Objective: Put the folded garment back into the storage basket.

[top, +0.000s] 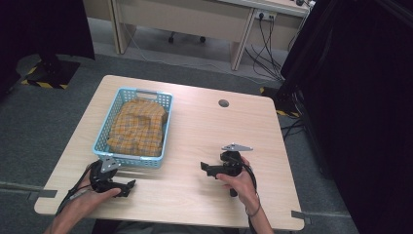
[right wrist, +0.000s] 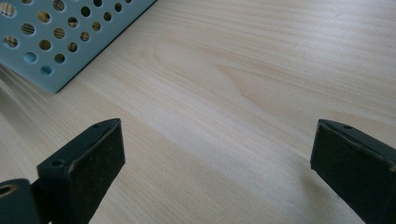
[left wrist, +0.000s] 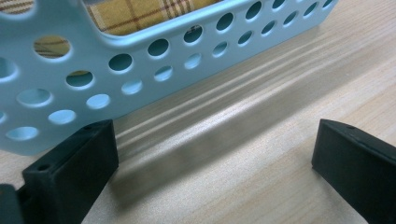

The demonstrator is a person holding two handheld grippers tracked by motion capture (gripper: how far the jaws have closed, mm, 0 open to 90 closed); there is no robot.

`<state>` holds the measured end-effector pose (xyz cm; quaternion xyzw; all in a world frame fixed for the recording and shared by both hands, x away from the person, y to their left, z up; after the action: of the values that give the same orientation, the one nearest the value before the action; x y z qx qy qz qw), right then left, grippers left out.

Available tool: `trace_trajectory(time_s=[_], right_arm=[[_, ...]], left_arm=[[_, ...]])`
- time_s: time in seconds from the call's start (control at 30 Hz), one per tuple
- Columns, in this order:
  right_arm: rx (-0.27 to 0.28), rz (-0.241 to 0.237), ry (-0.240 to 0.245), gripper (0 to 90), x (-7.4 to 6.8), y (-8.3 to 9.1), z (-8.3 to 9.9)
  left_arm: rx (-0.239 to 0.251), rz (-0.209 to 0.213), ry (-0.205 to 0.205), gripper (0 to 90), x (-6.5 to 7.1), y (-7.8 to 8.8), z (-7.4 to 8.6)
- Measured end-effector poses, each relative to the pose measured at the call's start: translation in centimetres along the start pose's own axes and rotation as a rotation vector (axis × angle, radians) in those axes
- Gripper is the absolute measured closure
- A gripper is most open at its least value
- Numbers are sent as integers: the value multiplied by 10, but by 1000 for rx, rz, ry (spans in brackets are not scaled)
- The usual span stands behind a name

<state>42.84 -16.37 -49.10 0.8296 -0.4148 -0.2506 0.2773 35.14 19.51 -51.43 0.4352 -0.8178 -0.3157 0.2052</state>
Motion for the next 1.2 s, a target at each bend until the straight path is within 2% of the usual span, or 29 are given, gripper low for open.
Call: trace_trajectory(time_s=[1.2], right_arm=[[-12, 45, -13, 36, 7, 18, 26]], left_arm=[[0, 0, 0, 0, 0, 0, 0]])
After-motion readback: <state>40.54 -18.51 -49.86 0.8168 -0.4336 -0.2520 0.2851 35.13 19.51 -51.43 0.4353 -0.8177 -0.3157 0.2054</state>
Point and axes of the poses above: each handheld gripper's, and its own axes: y roughly backward along the jaws, z roughly out of its underside, x roughly to its right, the point moved 4 cm from there along -y, roughly forward along the jaws, and after that the axes turned 4 degrees about z, right-handed, at the moved point
